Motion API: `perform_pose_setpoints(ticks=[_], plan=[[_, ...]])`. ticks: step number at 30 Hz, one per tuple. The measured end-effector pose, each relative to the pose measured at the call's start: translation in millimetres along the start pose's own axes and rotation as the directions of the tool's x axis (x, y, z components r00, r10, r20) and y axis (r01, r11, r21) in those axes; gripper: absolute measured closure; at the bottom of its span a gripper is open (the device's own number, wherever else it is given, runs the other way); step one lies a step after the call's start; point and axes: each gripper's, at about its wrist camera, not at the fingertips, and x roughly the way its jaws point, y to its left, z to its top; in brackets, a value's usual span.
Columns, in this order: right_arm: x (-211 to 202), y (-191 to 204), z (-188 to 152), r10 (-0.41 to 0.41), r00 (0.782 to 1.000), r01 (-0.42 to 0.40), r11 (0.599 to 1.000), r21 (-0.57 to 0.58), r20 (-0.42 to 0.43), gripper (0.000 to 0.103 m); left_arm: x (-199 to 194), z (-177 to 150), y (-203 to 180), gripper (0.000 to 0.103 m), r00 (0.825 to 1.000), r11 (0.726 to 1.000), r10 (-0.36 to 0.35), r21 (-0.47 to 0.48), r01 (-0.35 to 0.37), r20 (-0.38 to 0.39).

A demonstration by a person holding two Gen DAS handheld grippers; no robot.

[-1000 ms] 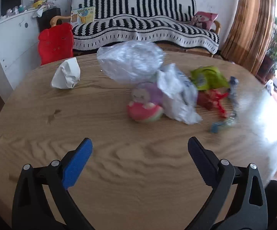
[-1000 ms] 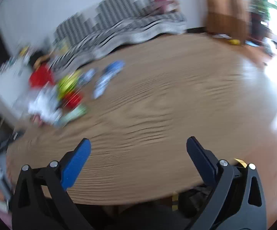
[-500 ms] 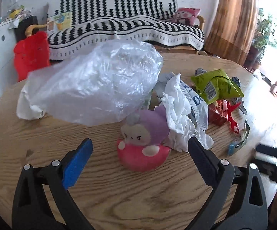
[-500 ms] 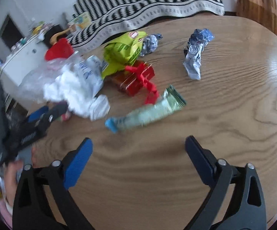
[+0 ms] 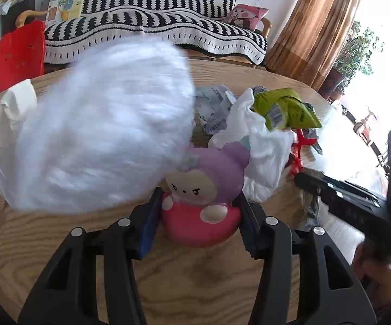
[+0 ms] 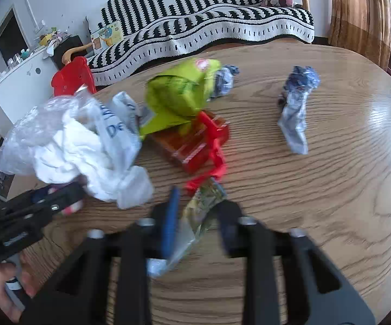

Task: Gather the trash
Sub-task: 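Grasp the pink toy figure with the left tool while the right tool grasps a foil wrapper, then carry the toy and wrapper to the bin and open both tools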

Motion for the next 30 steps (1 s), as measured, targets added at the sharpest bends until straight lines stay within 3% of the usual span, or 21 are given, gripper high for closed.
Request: perform_pose_setpoints(ticks=[4, 10, 15, 17, 21, 30], plan=[[-10, -18, 3, 0.023, 0.999, -0.023, 1.0, 0.001, -0.032, 0.089, -23, -11, -13, 0.052, 0.998, 0.999, 0.031, 0.013, -0.032, 0.05], [-58, -24, 16, -0.005, 0.997, 0.012, 0.996, -0.088, 0.078, 0.089, -41, -9, -22, 0.052, 0.992, 0.999, 0.042, 0.028, -0.045, 0.117], [-70, -55, 12, -0.053, 0.991, 0.064, 0.994, -0.089, 0.119, 0.089, -61, -3, -7, 0.052, 0.976, 0.996, 0.089, -0.039, -0.083, 0.2], [-69, -65, 3, -0.058, 0.99, 0.068, 0.995, -0.074, 0.127, 0.089, -62, -3, 6, 0.052, 0.974, 0.993, 0.11, -0.069, -0.098, 0.199], [-68, -79, -6, -0.031, 0.992, 0.033, 0.999, -0.017, 0.125, 0.089, -63, -4, 16, 0.052, 0.958, 0.974, 0.227, -0.061, -0.22, 0.173], [-69, -81, -6, -0.08, 0.986, 0.086, 0.996, -0.034, 0.147, 0.089, -55, -8, 27, 0.052, 0.968, 0.975, 0.217, -0.07, -0.209, 0.123]])
